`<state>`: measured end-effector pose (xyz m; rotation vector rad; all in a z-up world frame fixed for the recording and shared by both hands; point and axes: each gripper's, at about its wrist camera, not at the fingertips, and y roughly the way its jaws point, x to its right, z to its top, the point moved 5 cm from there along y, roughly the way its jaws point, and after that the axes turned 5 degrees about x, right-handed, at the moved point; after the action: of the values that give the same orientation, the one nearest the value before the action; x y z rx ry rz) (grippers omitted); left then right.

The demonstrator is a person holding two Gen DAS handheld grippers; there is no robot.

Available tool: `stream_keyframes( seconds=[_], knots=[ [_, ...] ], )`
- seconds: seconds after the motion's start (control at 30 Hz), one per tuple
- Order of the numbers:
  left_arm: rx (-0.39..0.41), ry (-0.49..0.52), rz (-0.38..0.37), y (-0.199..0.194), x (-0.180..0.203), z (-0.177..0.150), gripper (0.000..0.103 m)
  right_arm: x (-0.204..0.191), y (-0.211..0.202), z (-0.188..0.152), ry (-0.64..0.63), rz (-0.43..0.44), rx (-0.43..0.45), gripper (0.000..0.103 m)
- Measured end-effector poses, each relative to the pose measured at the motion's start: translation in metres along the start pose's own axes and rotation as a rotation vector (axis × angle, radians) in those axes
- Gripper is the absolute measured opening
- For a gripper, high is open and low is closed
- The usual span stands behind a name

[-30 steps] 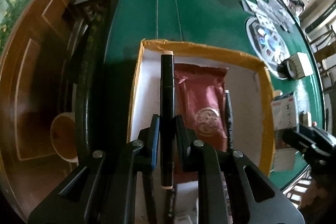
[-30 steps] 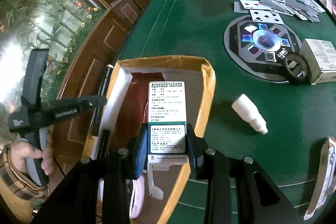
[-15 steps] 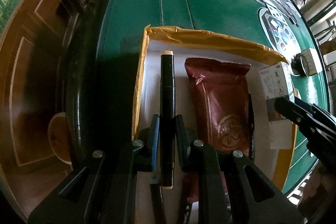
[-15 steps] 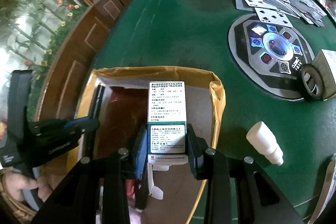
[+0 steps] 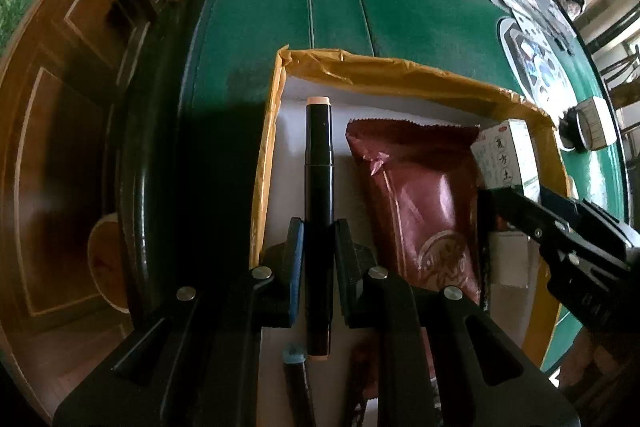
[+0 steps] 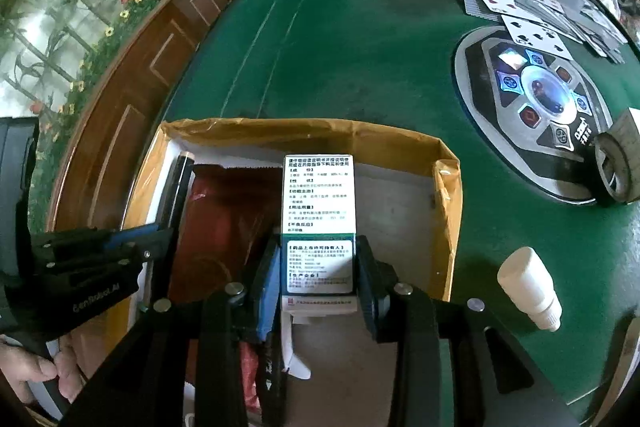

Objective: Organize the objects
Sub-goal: 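Lower the marker and medicine box into the tray and open both grippers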

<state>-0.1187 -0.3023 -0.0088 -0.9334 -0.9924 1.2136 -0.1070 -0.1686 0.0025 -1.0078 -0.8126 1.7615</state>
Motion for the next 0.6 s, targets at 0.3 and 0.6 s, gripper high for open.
stream_keyframes(
  seconds=[0.3, 0.6],
  knots=[
    [0.026, -0.054, -0.018, -0.012, 0.003, 0.001, 0.028, 0.000, -0.037, 0.000, -0.044, 0.004, 0.081, 0.068],
    [0.076, -0.100, -0.053, -0.044, 0.021, -0.008, 0.058, 0.030, -0.086, -0.013, -0.033, 0.006, 0.138, 0.079]
  ],
)
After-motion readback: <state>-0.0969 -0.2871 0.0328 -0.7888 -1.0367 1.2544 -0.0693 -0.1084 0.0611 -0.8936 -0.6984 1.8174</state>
